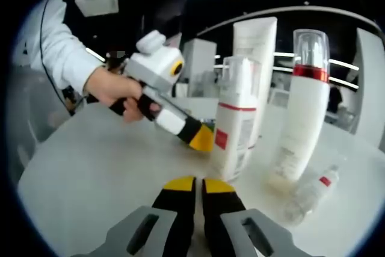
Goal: Arrange the skincare products in the storage area until every visible bottle or jar stands upright without overlapping.
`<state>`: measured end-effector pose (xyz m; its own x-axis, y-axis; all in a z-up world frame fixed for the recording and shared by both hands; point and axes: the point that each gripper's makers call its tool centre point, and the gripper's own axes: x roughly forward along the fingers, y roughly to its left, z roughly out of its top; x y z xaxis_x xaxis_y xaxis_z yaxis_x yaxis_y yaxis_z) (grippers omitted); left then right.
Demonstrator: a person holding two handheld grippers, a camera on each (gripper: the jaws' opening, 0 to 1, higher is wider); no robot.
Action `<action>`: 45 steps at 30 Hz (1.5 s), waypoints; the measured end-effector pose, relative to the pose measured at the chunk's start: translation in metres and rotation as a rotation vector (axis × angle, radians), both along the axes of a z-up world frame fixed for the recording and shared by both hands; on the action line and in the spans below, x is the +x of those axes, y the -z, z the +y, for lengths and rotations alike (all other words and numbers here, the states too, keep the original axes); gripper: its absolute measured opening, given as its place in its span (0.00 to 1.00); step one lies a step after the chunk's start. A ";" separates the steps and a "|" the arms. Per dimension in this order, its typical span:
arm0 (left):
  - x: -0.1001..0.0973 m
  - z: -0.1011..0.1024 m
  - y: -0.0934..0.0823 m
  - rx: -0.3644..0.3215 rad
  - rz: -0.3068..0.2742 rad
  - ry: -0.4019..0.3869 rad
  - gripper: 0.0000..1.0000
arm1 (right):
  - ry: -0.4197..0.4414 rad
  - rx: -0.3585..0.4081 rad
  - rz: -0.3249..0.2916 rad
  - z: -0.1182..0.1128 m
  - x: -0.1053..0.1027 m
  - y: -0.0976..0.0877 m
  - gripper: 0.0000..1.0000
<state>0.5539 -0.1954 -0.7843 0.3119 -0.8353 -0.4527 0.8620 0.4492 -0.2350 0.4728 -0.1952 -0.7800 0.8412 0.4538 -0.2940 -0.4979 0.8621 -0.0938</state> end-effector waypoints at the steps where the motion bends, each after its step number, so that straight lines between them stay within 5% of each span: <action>1: 0.004 0.000 0.001 -0.001 0.004 -0.002 0.00 | -0.001 0.000 -0.001 0.000 0.000 0.000 0.00; 45: 0.003 -0.017 0.001 -0.012 0.016 -0.001 0.00 | -0.002 0.014 -0.001 0.001 0.002 0.002 0.00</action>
